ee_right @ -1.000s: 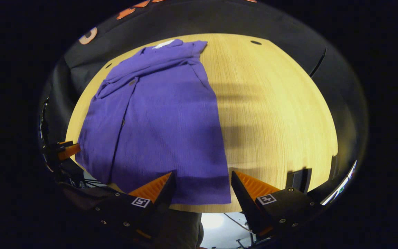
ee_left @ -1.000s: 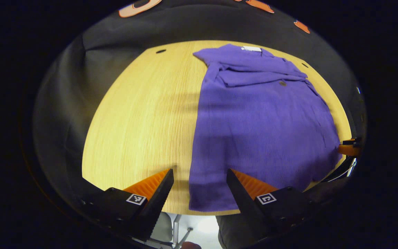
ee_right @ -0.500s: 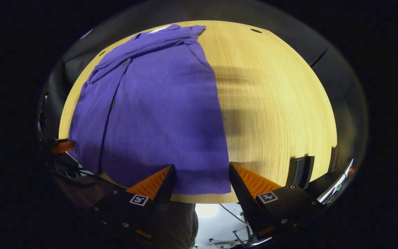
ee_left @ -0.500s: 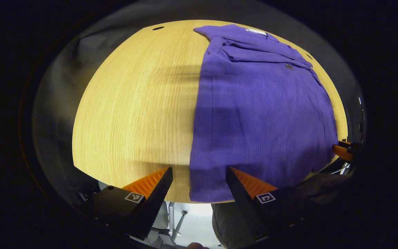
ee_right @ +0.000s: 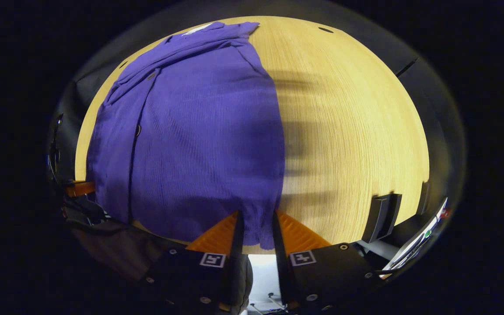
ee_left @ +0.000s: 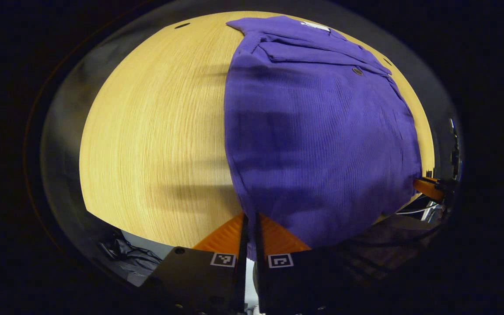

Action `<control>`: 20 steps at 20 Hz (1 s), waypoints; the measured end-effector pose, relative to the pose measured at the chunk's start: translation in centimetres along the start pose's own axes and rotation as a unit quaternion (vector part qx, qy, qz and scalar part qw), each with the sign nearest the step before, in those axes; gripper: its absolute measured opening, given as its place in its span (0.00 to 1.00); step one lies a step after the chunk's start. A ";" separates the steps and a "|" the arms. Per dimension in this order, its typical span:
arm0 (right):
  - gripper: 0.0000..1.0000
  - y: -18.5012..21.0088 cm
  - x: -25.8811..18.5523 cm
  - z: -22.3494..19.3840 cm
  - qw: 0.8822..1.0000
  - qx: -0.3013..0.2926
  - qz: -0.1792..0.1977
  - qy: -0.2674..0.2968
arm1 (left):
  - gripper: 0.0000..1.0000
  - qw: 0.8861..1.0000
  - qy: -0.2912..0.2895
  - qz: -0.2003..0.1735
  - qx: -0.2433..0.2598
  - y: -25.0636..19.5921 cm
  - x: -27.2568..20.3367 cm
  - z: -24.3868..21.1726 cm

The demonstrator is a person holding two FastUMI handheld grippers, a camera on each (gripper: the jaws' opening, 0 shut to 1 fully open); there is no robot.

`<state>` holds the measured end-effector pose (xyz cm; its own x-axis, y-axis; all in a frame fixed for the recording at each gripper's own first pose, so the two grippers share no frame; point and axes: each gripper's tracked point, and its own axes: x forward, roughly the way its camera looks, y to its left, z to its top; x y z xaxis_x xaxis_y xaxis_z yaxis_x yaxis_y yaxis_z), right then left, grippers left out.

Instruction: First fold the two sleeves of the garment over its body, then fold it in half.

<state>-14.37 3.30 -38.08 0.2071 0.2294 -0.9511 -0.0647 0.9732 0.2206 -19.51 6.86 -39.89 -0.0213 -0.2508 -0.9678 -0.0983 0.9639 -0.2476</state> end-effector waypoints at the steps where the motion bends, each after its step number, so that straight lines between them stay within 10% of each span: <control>1: 0.21 0.4 0.2 0.6 1.000 0.025 0.011 -0.010 | 0.13 1.000 -0.003 -0.006 0.000 0.0 0.4 0.6; 6: 0.04 1.1 -0.2 0.5 0.990 0.119 0.073 -0.004 | 0.09 0.999 0.001 -0.038 -0.033 -0.8 0.2 0.2; 20: 0.03 7.1 -7.6 12.8 0.971 0.040 0.174 -0.160 | 0.10 0.993 -0.095 -0.069 0.000 -1.9 -7.7 9.2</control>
<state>-3.90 8.65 -26.49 0.4802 0.5253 -0.7025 -0.1110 0.8308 0.5454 -10.03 7.80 -32.39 0.1803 -0.3588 -0.9158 -0.0865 0.9217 -0.3781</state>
